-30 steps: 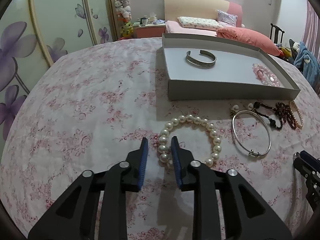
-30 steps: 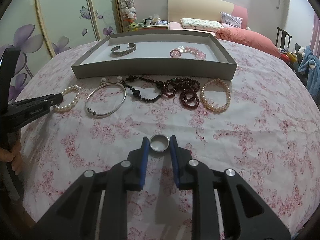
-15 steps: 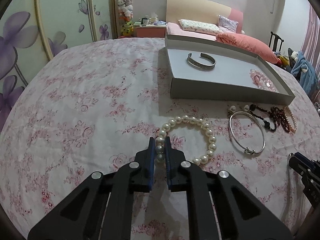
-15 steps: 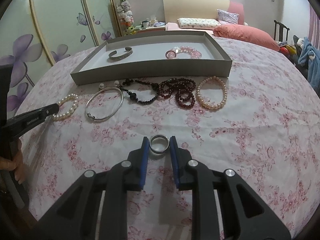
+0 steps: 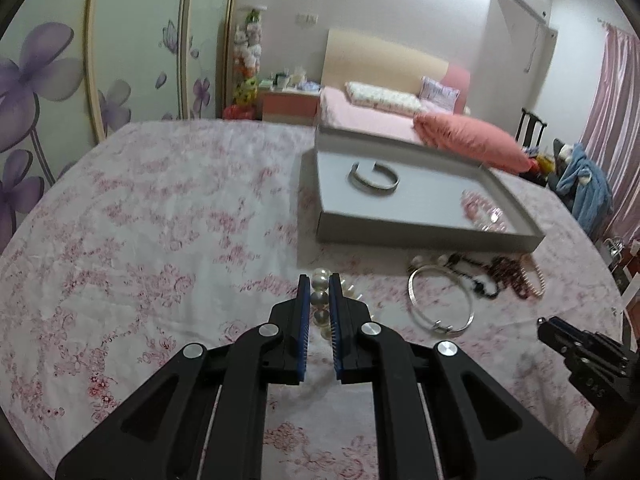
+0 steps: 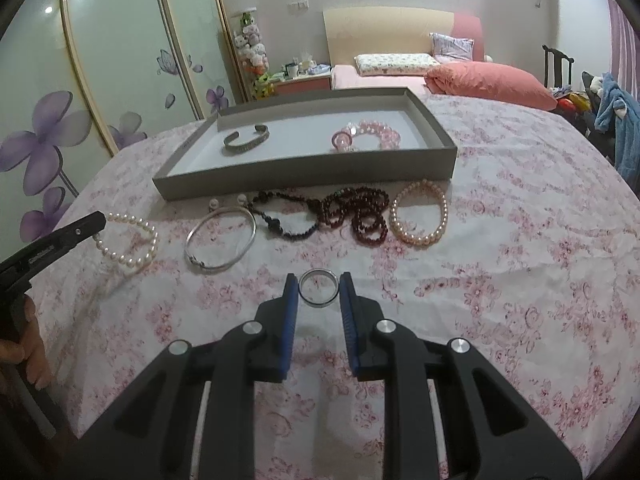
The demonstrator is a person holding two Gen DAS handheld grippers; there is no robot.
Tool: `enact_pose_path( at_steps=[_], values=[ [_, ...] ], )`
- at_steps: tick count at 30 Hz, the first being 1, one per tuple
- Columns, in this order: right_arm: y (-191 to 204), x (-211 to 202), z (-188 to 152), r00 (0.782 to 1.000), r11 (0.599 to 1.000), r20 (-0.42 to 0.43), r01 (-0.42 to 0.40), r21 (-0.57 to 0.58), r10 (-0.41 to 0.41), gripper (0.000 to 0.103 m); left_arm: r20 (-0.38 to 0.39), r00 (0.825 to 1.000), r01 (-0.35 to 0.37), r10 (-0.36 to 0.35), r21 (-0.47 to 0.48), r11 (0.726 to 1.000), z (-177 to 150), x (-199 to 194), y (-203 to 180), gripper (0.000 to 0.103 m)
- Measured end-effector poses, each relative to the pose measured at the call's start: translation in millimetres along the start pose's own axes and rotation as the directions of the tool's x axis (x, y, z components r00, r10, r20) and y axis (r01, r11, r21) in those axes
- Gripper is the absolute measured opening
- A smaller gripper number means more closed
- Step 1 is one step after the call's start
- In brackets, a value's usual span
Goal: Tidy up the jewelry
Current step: 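Carry the ring into the grey tray and release it while the left tool drops the pearl bracelet there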
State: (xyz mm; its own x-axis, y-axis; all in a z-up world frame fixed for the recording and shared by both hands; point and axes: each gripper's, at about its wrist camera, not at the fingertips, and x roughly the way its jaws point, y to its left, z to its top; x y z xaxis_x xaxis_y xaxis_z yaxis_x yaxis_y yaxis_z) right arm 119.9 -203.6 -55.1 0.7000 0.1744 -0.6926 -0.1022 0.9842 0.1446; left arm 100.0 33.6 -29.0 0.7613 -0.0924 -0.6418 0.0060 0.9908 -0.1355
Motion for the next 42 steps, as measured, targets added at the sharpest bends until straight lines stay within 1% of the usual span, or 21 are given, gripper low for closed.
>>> enact_pose_path(
  at_steps=[3, 8, 15, 27, 33, 42],
  values=[
    [1.4, -4.5, 3.0, 1.0, 1.0, 0.027, -0.005, 0.004, 0.005, 0.021, 0.043, 0.999, 0.007, -0.007, 0.012, 1.0, 0.9, -9.4, -6.2, 0.01],
    [4.9, -11.0, 6.4, 0.998, 1.0, 0.069, -0.007, 0.002, 0.007, 0.021, 0.079, 0.997, 0.01, -0.013, 0.047, 0.999, -0.5, -16.7, -18.0, 0.01],
    [10.5, -21.1, 10.3, 0.991, 1.0, 0.132, 0.003, -0.01, -0.002, 0.021, 0.096, 0.995, 0.014, -0.021, 0.069, 0.997, -5.3, -21.0, -27.9, 0.01],
    [16.1, -35.7, 19.6, 0.974, 0.999, 0.226, 0.026, -0.033, -0.018, 0.021, 0.157, 0.988, -0.012, -0.007, 0.118, 0.993, -5.9, -31.6, -46.9, 0.01],
    [18.7, -42.4, 26.2, 0.961, 0.998, 0.274, 0.042, -0.041, -0.029, 0.021, 0.2, 0.98, -0.026, -0.002, 0.136, 0.99, -2.0, -38.5, -57.1, 0.01],
    [18.7, -54.6, 35.9, 0.933, 0.996, 0.356, 0.071, -0.046, -0.05, 0.021, 0.247, 0.969, -0.028, -0.009, 0.147, 0.989, 6.0, -40.7, -70.3, 0.01]
  ],
)
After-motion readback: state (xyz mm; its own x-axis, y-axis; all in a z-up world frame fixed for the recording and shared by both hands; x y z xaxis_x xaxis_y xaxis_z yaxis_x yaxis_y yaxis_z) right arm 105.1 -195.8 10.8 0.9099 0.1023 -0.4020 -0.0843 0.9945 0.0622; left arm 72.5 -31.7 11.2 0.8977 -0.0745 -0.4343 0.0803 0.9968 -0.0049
